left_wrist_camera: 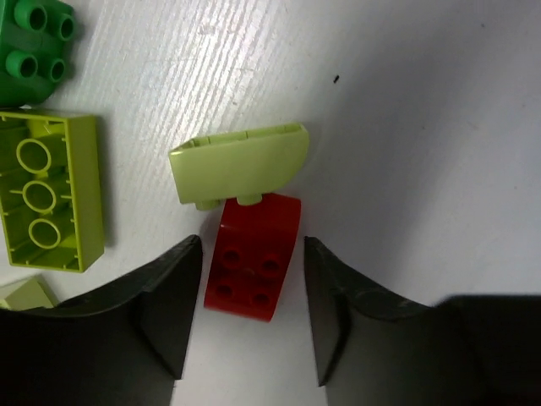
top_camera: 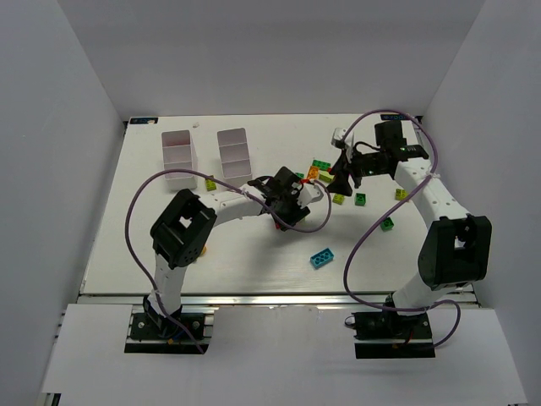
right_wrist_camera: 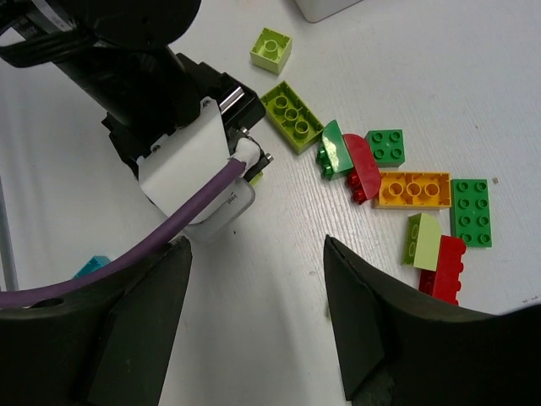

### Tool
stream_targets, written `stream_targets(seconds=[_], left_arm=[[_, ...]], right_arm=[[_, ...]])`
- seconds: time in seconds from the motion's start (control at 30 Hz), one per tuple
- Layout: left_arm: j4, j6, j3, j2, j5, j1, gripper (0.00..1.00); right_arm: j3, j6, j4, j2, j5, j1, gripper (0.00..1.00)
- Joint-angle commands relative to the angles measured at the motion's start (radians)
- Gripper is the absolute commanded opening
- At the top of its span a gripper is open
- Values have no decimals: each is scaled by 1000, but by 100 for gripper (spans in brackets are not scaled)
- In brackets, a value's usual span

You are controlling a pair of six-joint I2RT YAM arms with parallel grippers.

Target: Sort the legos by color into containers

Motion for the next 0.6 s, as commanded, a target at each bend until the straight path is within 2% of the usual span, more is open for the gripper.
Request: stream_targets(seconds=[0.0, 0.07, 0.1, 0.37, 0.43, 0.57], left_arm=[[-1, -5, 41, -6, -50, -9, 59], [-1, -8, 36, -6, -45, -8, 53], [-4, -13, 35, -8, -45, -9, 46], [-20, -76, 44, -52, -73, -9, 14], [-17, -149, 56, -93, -52, -6, 11], [77, -294, 4, -300, 23, 70, 8]], right_arm=[[44, 19, 22, -13, -25, -9, 69], [44, 25, 24, -16, -26, -10, 69], [45, 26, 25, -19, -28, -10, 69], [33, 25, 28, -31, -31, -14, 67], [25, 29, 37, -39, -23, -14, 64], [-16, 82, 108, -59, -12, -12, 54]])
